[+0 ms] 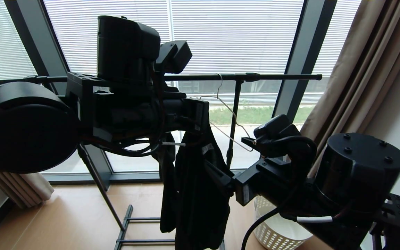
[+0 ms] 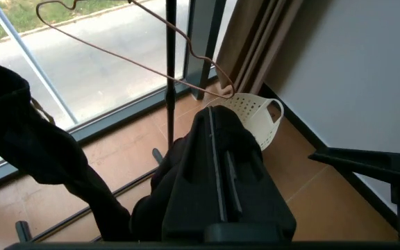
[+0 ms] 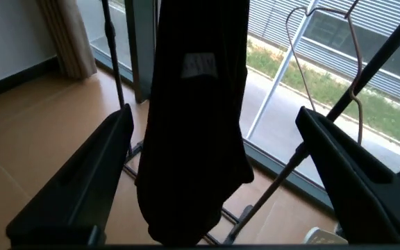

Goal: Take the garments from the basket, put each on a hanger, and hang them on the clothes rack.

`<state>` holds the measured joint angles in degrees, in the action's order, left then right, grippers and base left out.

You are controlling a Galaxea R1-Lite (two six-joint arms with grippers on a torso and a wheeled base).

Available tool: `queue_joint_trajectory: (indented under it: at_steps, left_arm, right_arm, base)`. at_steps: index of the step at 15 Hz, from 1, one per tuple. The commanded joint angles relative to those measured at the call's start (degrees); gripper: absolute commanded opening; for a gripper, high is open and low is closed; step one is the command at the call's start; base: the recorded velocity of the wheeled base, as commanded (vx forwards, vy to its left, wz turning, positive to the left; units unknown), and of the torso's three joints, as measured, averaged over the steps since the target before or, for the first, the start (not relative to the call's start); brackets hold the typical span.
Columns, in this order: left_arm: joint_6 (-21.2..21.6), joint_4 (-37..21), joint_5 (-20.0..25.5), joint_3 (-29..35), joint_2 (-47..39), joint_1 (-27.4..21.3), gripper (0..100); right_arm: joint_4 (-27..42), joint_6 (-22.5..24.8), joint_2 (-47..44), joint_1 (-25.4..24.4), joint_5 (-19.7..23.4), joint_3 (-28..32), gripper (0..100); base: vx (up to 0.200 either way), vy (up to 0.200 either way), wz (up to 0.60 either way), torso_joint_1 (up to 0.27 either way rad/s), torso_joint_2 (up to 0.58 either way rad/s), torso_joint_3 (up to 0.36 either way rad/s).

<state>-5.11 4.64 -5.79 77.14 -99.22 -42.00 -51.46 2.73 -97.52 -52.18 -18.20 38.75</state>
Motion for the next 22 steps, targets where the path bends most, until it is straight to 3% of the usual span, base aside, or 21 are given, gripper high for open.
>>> queue_joint_trajectory:
  at_steps: [1,10,20,21,22]
  left_arm:
    - [0.0,0.1,0.1,-1.3,1.6,-0.4,0]
    - [0.0,0.1,0.2,-2.5,3.5,-0.7,0]
    - [0.2,0.1,0.2,-4.0,4.9,-0.7,0]
    - [0.1,0.1,0.2,-4.0,4.9,-0.7,0]
    - [0.2,0.1,0.2,-4.0,4.9,-0.7,0]
  right_arm:
    - [0.0,-0.1,-3.0,1.7,-0.3,1.6,100]
    - [-0.1,-0.1,-10.5,6.3,-2.5,4.4,100]
    - [-0.2,-0.1,-13.7,7.3,-2.6,5.5,100]
    - [-0.2,-0.1,-13.6,7.3,-2.6,5.4,0]
    - [-0.2,-0.2,-13.4,7.3,-2.5,5.5,0]
  base:
    - [0.0,0.0,0.0,0.0,0.0,0.0]
    - [0.0,0.0,0.0,0.0,0.0,0.0]
    - [0.0,0.0,0.0,0.0,0.0,0.0]
    - [0.0,0.0,0.0,0.0,0.0,0.0]
    - [0.0,0.0,0.0,0.0,0.0,0.0]
